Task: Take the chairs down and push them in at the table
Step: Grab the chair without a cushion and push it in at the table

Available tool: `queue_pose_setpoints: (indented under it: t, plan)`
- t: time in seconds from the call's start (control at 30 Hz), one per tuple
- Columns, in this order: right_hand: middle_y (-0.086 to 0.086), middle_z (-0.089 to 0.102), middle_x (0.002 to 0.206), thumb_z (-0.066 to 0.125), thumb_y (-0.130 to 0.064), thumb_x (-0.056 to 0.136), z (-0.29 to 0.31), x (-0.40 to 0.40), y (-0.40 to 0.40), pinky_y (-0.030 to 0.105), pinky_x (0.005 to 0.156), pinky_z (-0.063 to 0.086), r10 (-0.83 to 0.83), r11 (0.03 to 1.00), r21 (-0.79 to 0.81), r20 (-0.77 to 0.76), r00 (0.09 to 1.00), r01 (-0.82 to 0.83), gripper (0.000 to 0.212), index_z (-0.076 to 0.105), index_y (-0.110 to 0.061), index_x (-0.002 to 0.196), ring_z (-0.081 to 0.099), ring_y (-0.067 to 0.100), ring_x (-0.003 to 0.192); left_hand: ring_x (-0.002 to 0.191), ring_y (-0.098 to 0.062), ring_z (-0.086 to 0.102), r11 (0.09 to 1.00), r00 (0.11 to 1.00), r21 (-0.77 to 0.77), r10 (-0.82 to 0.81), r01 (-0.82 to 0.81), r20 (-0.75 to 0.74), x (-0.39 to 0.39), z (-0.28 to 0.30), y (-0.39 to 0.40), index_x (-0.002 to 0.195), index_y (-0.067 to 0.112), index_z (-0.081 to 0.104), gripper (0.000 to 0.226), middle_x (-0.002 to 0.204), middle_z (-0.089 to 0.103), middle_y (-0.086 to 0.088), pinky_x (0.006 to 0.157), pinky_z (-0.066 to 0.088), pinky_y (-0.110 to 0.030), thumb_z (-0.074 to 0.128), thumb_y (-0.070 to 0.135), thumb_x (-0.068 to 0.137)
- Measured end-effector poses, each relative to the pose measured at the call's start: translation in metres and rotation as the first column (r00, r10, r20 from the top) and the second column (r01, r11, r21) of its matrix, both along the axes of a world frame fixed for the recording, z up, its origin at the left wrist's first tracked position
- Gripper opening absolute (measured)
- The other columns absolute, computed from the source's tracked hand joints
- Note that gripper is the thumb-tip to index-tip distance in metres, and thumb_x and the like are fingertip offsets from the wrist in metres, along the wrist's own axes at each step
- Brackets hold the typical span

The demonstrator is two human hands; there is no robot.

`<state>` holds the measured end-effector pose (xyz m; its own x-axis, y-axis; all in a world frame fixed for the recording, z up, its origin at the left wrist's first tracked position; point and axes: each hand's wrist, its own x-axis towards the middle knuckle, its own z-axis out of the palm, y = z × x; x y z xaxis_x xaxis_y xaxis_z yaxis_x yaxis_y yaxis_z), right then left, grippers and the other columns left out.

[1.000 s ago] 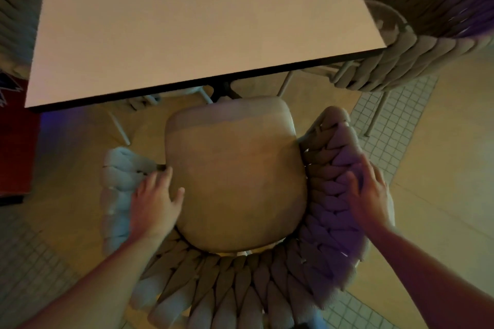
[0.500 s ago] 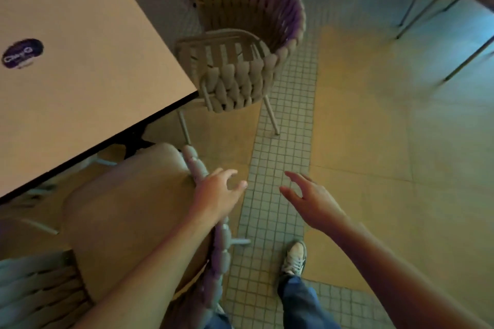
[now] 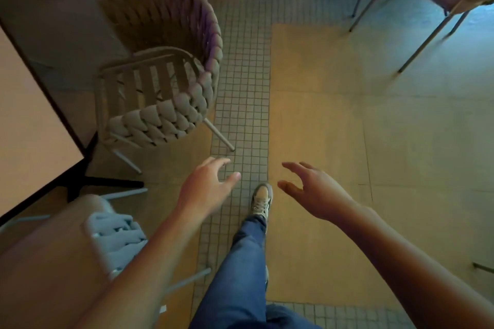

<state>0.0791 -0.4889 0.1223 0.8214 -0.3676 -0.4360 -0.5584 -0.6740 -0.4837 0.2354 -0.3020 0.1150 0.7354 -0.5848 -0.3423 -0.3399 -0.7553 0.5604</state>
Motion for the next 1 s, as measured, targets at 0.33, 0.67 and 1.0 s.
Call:
queue_pose_setpoints:
  t: [0.33, 0.67, 1.0]
  plan:
    - [-0.005, 0.059, 0.131, 0.05, -0.053, 0.091, 0.034, 0.136, -0.195, 0.028, 0.078, 0.045, 0.011, 0.998, -0.056, 0.04, 0.999, -0.008, 0.053, 0.047, -0.03, 0.139, 0.062, 0.016, 0.106, 0.115, -0.017, 0.054, 0.975, 0.976, 0.094, 0.207, -0.201, -0.064, 0.147, 0.015, -0.118, 0.12, 0.025, 0.06, 0.043, 0.126, 0.056, 0.006, 0.089, 0.044, -0.032, 0.059, 0.049, 0.085]
    - [-0.004, 0.06, 0.131, 0.052, -0.045, 0.092, -0.003, 0.325, -0.342, 0.032, 0.089, 0.049, 0.32, 0.947, 0.027, 0.053, 0.946, -0.322, 0.046, 0.052, -0.027, 0.135, 0.06, 0.018, 0.114, 0.098, -0.022, 0.064, 0.683, 0.683, 0.262, 0.722, -0.681, -0.107, 0.255, -0.02, -0.206, 0.11, 0.019, 0.063, 0.036, 0.104, 0.066, 0.001, 0.069, 0.045, -0.03, 0.057, 0.043, 0.085]
    - [0.001, 0.055, 0.137, 0.052, -0.063, 0.08, 0.0, 0.558, -0.39, 0.041, 0.098, 0.045, 0.686, 0.715, 0.123, 0.068, 0.725, -0.688, 0.067, 0.047, -0.029, 0.138, 0.052, 0.021, 0.125, 0.099, -0.028, 0.063, 0.107, 0.108, 0.268, 0.994, -0.957, -0.01, 0.3, -0.032, -0.246, 0.106, 0.008, 0.067, 0.035, 0.11, 0.069, -0.014, 0.07, 0.035, -0.027, 0.055, 0.037, 0.09]
